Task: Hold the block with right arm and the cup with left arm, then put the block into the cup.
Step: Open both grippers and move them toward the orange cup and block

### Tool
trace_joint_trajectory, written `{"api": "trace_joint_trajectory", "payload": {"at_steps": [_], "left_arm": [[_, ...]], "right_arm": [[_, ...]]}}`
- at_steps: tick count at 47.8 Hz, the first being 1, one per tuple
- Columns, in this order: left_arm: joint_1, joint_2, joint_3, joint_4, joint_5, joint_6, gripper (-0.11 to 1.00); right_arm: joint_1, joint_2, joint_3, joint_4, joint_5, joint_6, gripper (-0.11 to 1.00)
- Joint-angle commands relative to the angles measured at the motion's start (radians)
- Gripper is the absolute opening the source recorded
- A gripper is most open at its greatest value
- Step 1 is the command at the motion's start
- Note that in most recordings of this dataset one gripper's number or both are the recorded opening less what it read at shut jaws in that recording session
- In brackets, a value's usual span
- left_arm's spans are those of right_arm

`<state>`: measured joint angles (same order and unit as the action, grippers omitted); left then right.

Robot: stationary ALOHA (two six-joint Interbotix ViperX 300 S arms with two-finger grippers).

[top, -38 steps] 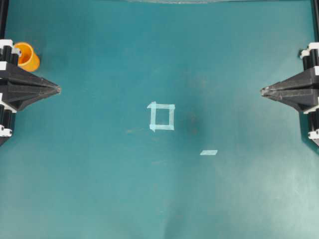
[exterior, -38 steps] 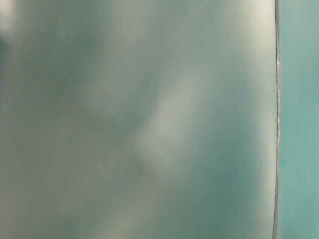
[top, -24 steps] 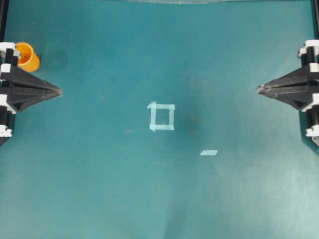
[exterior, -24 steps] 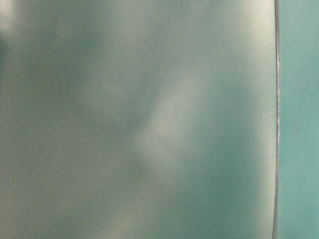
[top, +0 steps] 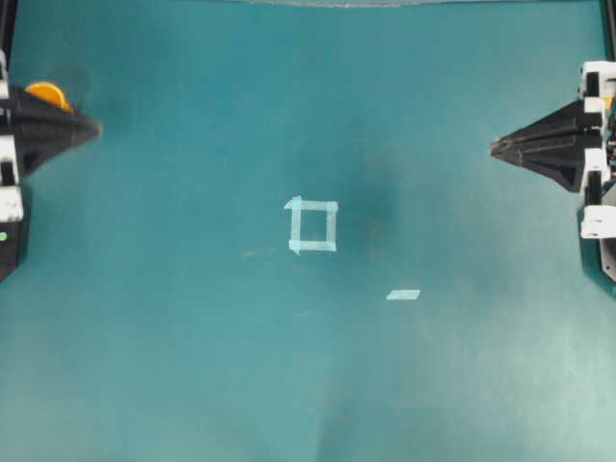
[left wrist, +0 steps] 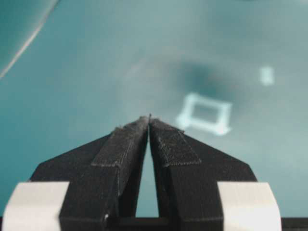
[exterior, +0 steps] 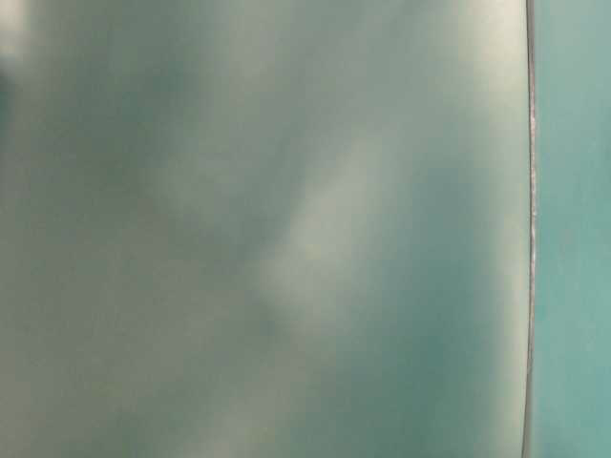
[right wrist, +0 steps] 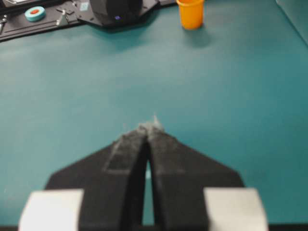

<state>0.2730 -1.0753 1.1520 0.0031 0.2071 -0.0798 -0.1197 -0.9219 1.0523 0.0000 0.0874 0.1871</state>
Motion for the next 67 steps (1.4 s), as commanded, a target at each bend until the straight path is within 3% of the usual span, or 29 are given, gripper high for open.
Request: {"api": "trace_joint_trajectory", "payload": {"at_steps": [1,7,13,17,25,29,41,56,67], "left_arm": [[0.083,-0.006,-0.028,0.002,0.041,-0.037,0.10],[0.169,-0.032,-0.034,0.006,0.081,-0.080,0.11],[0.192,-0.055,-0.040,0.014,0.121,-0.080,0.18],[0.193,-0.060,-0.040,0.014,0.161,-0.080,0.33],[0.196,-0.055,-0.040,0.014,0.247,-0.089,0.73],[0.206,-0.051,-0.038,0.014,0.285,-0.089,0.81],[0.313,-0.049,-0.040,0.014,0.426,-0.164,0.81],[0.430,-0.034,-0.035,0.037,0.549,-0.169,0.81],[0.549,0.038,-0.037,0.035,0.558,-0.178,0.81]], "right_arm": [[-0.006,0.000,-0.034,0.003,0.021,0.011,0.00],[-0.017,-0.002,-0.040,0.003,0.061,0.028,0.01],[-0.043,-0.003,-0.046,0.003,0.115,0.054,0.03],[-0.064,-0.008,-0.049,0.005,0.152,0.069,0.14],[-0.109,-0.008,-0.067,0.003,0.253,0.077,0.49],[-0.138,-0.005,-0.084,-0.002,0.330,0.077,0.61],[-0.192,0.003,-0.132,-0.054,0.546,0.075,0.66],[-0.250,0.011,-0.149,-0.098,0.676,0.077,0.69],[-0.287,0.072,-0.144,-0.112,0.758,0.080,0.69]]}}
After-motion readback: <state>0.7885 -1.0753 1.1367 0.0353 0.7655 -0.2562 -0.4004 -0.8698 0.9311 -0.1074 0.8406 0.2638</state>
